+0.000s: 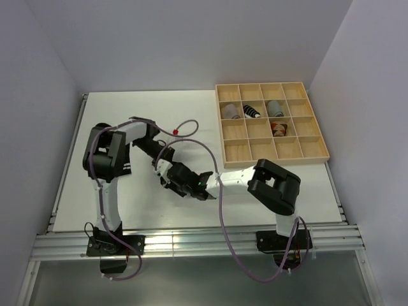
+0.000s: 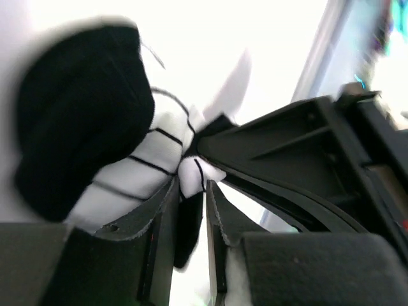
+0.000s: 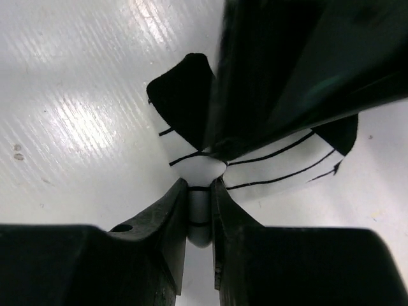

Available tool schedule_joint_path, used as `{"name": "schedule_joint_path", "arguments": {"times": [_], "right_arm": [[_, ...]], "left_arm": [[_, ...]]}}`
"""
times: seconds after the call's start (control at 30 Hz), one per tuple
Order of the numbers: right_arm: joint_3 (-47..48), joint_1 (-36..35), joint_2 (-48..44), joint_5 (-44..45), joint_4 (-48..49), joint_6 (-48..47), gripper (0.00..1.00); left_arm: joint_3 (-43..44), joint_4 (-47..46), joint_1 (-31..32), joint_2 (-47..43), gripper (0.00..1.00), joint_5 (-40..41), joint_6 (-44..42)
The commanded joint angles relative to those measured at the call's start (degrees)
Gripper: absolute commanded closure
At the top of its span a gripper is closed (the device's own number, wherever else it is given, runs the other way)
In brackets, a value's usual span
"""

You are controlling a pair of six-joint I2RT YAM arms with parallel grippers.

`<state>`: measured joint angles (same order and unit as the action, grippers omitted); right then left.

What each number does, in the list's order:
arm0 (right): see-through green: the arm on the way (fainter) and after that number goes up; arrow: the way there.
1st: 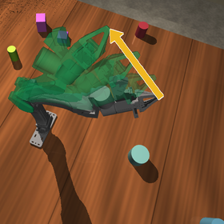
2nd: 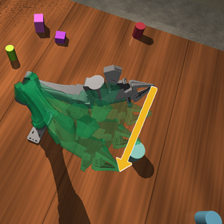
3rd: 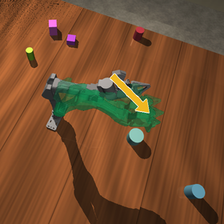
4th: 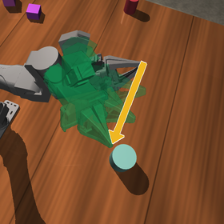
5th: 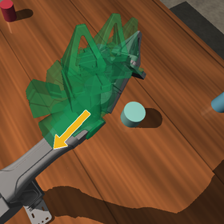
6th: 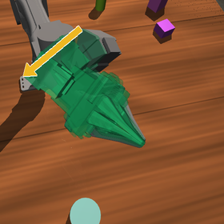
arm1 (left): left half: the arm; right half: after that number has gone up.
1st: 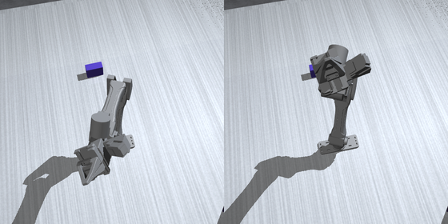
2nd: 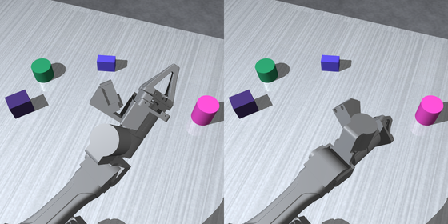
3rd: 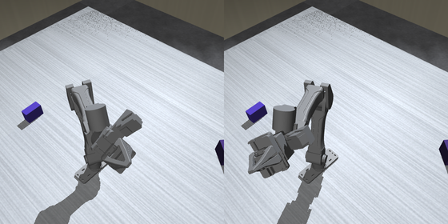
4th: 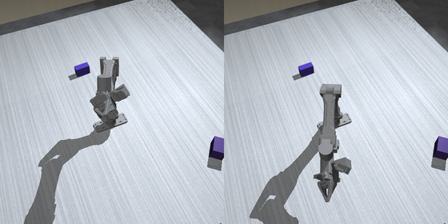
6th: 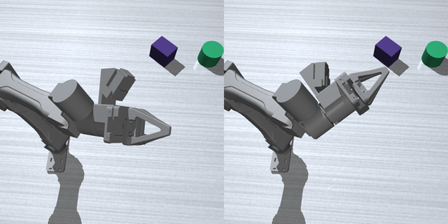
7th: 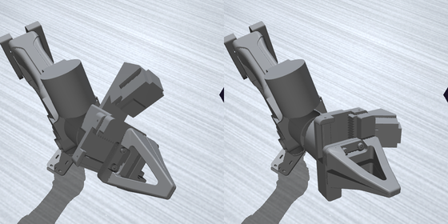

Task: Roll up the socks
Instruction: Roll the sock at the center of the board.

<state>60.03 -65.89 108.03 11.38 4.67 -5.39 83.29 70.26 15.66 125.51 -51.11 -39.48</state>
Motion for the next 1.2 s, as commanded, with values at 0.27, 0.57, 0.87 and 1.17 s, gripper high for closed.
{"name": "schedule_joint_path", "arguments": {"times": [0.27,0.57,0.87,1.17], "right_arm": [[6.2,12.2,1.9,-34.8,-13.0,8.5,0.89],[16.4,21.1,11.9,-51.3,-22.9,13.4,0.87],[28.1,26.0,21.8,-63.3,-31.3,17.3,0.87],[32.4,27.0,25.5,-62.6,-36.9,16.4,0.87]], "left_arm": [[-17.3,-45.1,-10.3,-30.6,0.69,6.3,24.8],[-37.2,-68.4,-10.7,-51.7,0.54,15.8,26.5],[-47.3,-69.6,-2.7,-60.6,0.50,21.4,11.5],[-54.5,-72.1,8.9,-62.5,0.43,25.8,2.0]]}}
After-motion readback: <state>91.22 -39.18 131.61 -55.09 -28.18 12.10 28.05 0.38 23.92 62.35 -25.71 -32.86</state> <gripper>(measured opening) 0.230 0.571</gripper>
